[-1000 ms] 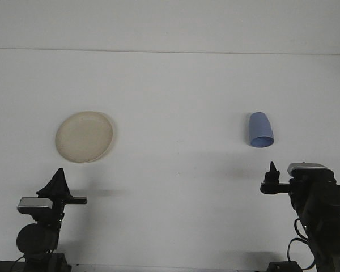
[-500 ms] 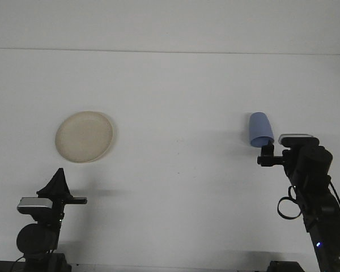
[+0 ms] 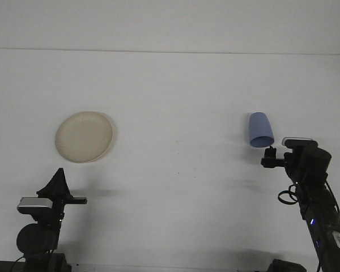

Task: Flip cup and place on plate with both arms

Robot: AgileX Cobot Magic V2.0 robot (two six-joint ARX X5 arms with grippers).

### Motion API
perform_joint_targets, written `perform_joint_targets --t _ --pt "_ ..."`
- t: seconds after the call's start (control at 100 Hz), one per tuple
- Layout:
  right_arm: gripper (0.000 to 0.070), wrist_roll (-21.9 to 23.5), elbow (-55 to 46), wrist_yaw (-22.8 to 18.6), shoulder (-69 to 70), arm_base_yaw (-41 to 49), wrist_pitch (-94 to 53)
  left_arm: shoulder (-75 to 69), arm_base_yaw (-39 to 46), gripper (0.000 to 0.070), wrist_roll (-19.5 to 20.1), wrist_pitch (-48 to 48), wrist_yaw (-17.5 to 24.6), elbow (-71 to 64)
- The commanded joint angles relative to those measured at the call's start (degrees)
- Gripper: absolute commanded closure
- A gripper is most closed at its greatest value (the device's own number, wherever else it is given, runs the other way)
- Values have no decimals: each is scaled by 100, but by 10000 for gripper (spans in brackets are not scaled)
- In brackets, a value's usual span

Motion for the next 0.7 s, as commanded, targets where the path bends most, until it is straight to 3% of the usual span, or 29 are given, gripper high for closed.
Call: perform_joint_targets --t 0.0,0.22,0.69 --pt "116 48 -214 -20 79 -13 472 -11 11 689 -11 76 -9 -116" --pt "118 90 -1012 -17 133 -13 2020 -11 11 689 -11 76 -9 -116" --pt "124 70 -1034 -164 1261 -33 3473 -11 11 689 -11 79 -9 -116"
